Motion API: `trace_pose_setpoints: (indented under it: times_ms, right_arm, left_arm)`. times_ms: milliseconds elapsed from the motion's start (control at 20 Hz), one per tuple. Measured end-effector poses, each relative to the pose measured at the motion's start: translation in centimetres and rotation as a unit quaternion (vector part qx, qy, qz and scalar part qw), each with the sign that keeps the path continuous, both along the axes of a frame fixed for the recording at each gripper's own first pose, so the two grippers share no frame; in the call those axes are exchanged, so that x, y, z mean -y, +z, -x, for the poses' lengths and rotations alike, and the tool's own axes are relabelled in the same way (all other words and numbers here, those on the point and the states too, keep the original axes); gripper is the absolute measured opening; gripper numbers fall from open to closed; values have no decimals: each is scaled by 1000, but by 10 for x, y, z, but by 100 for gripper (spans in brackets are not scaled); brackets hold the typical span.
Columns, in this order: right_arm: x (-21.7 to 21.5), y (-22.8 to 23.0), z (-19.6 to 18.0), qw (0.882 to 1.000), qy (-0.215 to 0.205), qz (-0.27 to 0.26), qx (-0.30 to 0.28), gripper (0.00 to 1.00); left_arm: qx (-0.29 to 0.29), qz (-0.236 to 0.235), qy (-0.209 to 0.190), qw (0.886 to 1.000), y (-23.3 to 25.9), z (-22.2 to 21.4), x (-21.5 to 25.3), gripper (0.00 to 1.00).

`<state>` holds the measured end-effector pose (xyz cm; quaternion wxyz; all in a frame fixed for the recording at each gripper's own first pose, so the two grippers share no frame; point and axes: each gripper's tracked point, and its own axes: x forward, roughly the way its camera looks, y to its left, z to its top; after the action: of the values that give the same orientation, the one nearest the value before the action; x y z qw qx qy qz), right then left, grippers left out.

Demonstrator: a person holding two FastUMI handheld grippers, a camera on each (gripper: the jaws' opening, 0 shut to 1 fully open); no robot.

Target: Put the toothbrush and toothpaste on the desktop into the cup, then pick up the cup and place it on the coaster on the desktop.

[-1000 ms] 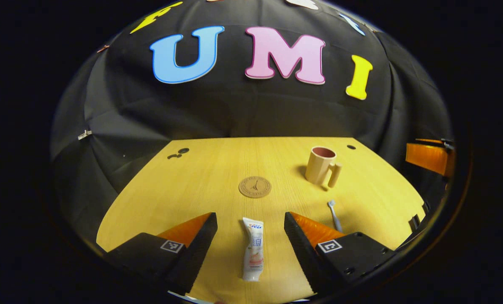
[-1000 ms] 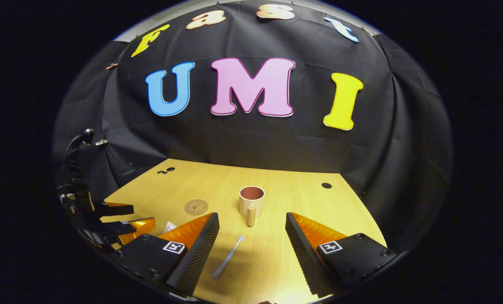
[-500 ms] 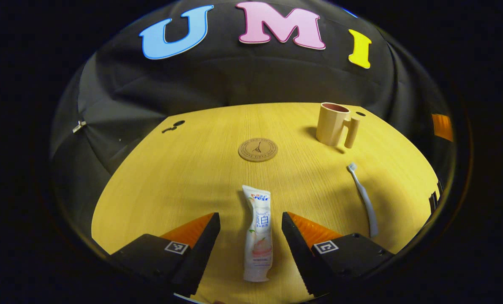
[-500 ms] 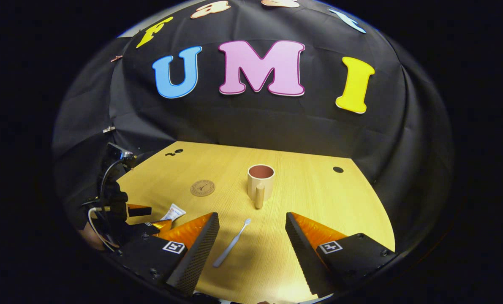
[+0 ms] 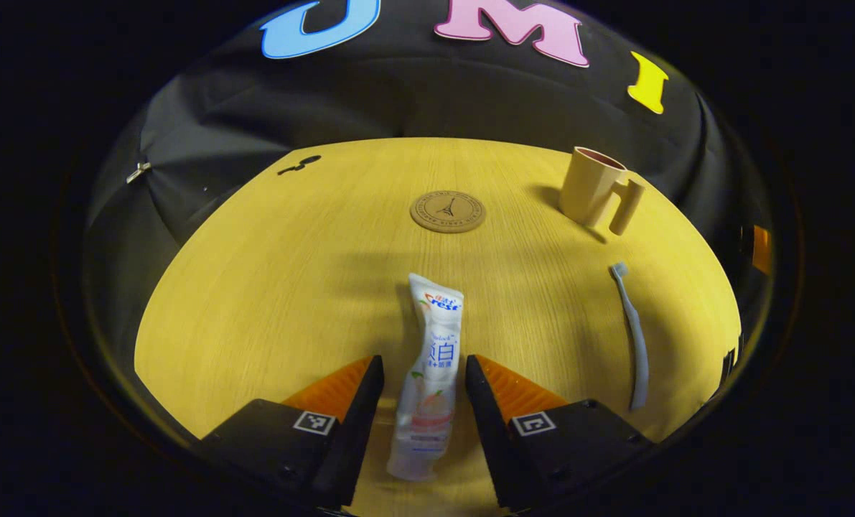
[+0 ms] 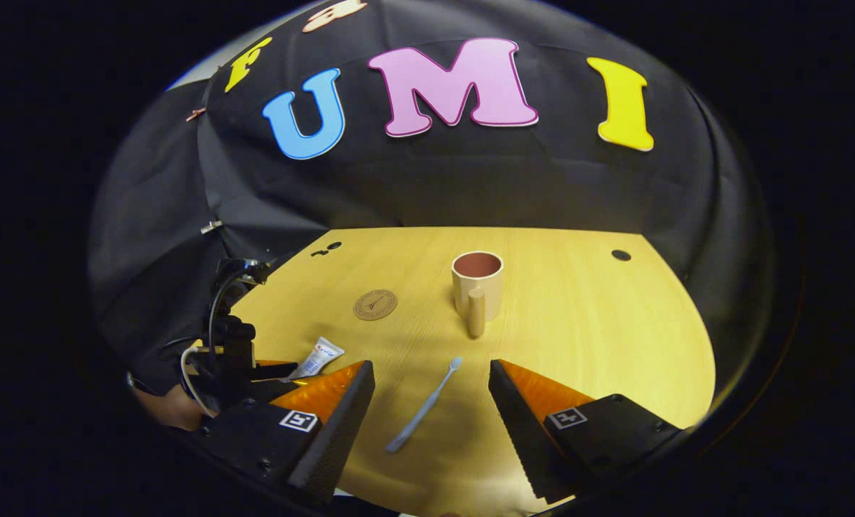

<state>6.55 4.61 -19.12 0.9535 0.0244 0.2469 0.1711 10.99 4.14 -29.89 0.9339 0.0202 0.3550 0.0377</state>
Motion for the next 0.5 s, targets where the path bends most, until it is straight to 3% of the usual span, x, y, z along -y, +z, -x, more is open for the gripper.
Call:
trace_pose_setpoints:
  times_ms: [150, 300, 500]
  right_arm:
    - [4, -27, -1, 999, -5, 14, -39, 99]
    - [7, -46, 3, 996, -16, 35, -77, 99]
    - [-2, -64, -8, 992, -45, 54, -101, 99]
  left_arm:
    - [-32, -7, 7, 999, -2, -1, 3, 47]
    - [-70, 5, 19, 997, -1, -5, 5, 39]
    - [-65, 8, -15, 998, 2, -6, 4, 27]
